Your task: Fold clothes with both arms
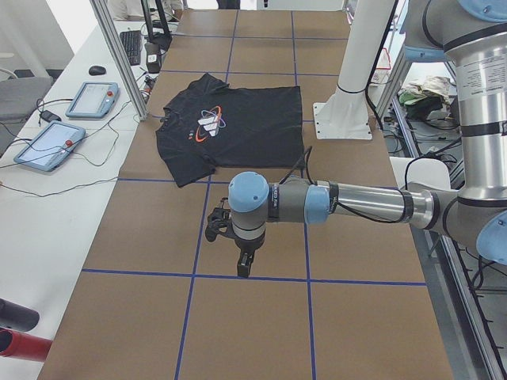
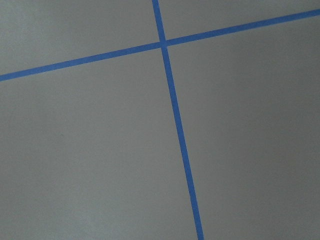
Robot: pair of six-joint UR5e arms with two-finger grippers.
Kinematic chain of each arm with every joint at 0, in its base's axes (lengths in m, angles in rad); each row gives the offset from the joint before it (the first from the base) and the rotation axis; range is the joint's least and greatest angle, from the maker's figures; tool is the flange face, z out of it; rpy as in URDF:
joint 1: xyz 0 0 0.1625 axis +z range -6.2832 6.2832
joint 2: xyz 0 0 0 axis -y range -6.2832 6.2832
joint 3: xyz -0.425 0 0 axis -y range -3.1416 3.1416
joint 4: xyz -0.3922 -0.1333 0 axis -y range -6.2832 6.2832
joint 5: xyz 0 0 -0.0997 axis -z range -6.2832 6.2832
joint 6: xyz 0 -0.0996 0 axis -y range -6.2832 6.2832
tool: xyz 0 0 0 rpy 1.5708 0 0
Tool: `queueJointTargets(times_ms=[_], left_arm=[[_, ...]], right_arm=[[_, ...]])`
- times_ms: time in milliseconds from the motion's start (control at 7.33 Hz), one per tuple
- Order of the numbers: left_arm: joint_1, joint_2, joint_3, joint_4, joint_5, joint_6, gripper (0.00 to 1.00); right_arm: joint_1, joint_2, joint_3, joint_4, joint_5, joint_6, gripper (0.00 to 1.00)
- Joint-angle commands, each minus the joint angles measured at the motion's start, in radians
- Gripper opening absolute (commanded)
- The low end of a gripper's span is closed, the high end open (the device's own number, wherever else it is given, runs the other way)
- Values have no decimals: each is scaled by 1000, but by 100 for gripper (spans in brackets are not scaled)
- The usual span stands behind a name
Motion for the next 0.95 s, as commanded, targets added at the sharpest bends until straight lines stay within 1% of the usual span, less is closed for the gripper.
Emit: queueJointTargets(times_ms=[0, 273, 545, 818], left_arm=[[-1, 3, -17, -21, -5, 29, 100], [-1, 0, -26, -29, 5, 34, 100], [-1, 0, -49, -37, 6, 34, 100], [-1, -20, -63, -98, -11, 22, 100]], right_arm=[[0, 0, 0, 0, 0, 0, 100], [0, 1, 12, 2, 6, 0, 100], [0, 1, 47, 2, 6, 0, 100], [0, 26, 92, 3, 3, 12, 100]])
